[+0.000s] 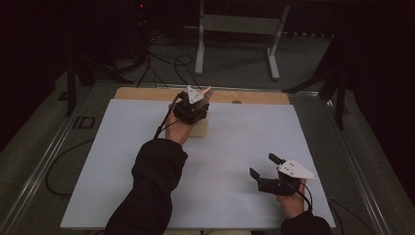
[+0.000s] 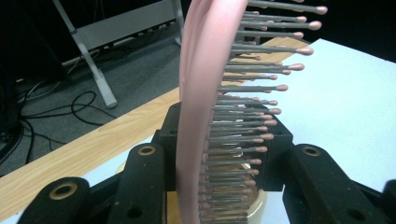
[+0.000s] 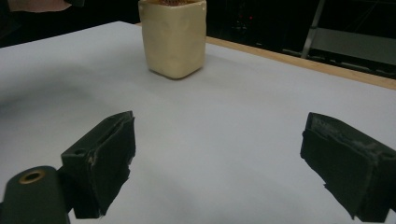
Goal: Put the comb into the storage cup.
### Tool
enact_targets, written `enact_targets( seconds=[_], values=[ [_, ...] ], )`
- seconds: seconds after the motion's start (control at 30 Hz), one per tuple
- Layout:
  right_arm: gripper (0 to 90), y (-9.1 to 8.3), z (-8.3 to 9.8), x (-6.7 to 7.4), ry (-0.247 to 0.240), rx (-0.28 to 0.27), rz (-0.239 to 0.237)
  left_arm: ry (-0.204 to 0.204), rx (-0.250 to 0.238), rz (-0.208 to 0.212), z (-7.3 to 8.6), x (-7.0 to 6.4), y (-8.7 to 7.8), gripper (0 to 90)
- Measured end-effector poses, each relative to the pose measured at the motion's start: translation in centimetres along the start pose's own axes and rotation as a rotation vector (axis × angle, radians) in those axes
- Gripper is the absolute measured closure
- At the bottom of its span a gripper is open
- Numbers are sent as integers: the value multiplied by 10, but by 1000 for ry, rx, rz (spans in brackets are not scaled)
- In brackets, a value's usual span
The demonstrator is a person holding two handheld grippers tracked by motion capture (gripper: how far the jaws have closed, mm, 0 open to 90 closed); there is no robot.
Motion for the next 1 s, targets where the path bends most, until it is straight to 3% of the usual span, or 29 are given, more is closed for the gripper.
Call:
enact_targets(
  seconds=[0.13,0.43,0.63,1.0],
  values=[
    [102,0,0,0,1,0,0,-5,-7,8,0,-1,0,599],
    [102,0,0,0,0,0,-1,-44,-34,9,-2,1,-2,352],
    [102,0,0,0,0,1,0,-59,-37,-11,-3,0,-3,195],
    [102,1,0,0,2,4,-1,-50,-20,-31,-2,2,-4,97]
  ],
)
Point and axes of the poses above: each handheld gripper's, and its own axes: y roughly forward along the jaws, z roughly out of its underside, x roughly to its left, the point moved 1 cm from there along y, roughly forward along the jaws, and after that the axes turned 7 degrees about z, right-handed, at the moved point
